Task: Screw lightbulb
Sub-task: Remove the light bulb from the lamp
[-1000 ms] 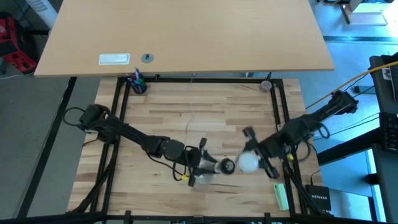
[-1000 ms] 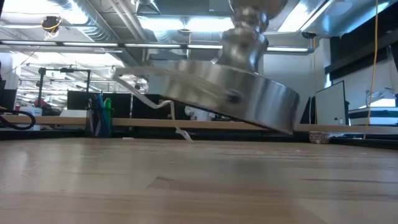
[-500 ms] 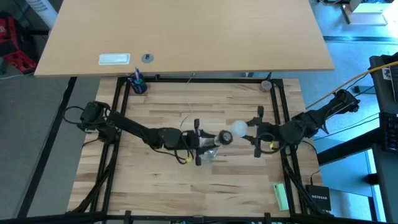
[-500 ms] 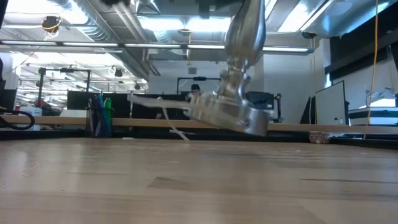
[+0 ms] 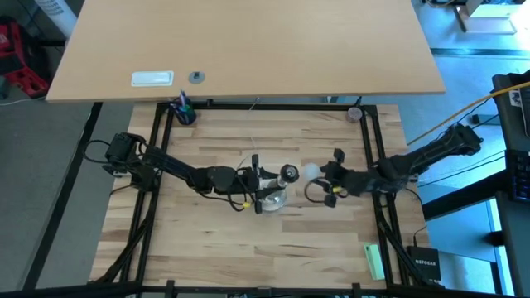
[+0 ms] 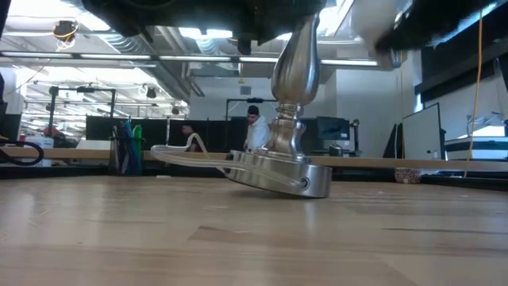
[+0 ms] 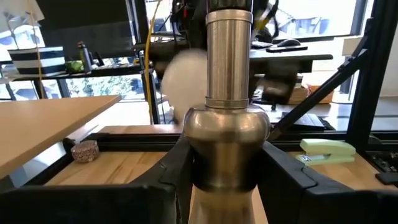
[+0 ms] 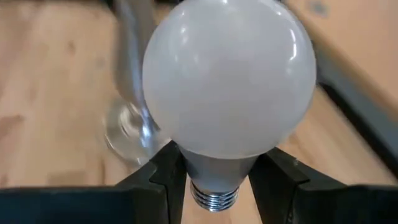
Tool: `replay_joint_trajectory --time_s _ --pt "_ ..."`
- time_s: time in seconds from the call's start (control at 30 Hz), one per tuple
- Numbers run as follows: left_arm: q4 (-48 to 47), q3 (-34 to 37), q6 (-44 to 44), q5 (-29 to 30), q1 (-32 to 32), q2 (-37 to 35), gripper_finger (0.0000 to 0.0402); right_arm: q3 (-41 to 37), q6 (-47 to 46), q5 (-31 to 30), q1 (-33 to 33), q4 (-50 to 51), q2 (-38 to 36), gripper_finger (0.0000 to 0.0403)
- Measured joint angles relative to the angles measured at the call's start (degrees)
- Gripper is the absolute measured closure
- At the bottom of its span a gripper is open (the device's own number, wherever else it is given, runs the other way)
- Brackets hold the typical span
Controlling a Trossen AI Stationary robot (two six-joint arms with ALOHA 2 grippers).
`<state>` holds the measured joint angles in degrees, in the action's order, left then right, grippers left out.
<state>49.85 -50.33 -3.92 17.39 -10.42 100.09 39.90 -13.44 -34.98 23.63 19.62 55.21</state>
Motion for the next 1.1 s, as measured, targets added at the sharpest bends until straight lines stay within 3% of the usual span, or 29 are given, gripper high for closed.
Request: replay_joint_trajectory --time_s 0.1,0.23,0.4,1.1 --pt "-0.5 0.0 1.0 0.4 0.0 0.0 0.0276 -3.8 -2.6 3.4 -3.9 0.1 0.9 0.0262" --pt "-2.1 0.1 3.2 1.1 0.0 0.0 0.0239 -8.0 -4.4 8.4 -9.0 0.2 3.1 0.0262" --pt "-5.7 0.4 2.2 1.2 -0.7 0.3 0.0225 -9.4 -4.8 13.8 -12.6 -0.1 5.8 0.0262" --pt "-19.6 0.2 9.6 1.3 -0.6 -4.7 0.0219 -9.5 -4.1 17.2 -13.7 -2.5 14.2 0.0262"
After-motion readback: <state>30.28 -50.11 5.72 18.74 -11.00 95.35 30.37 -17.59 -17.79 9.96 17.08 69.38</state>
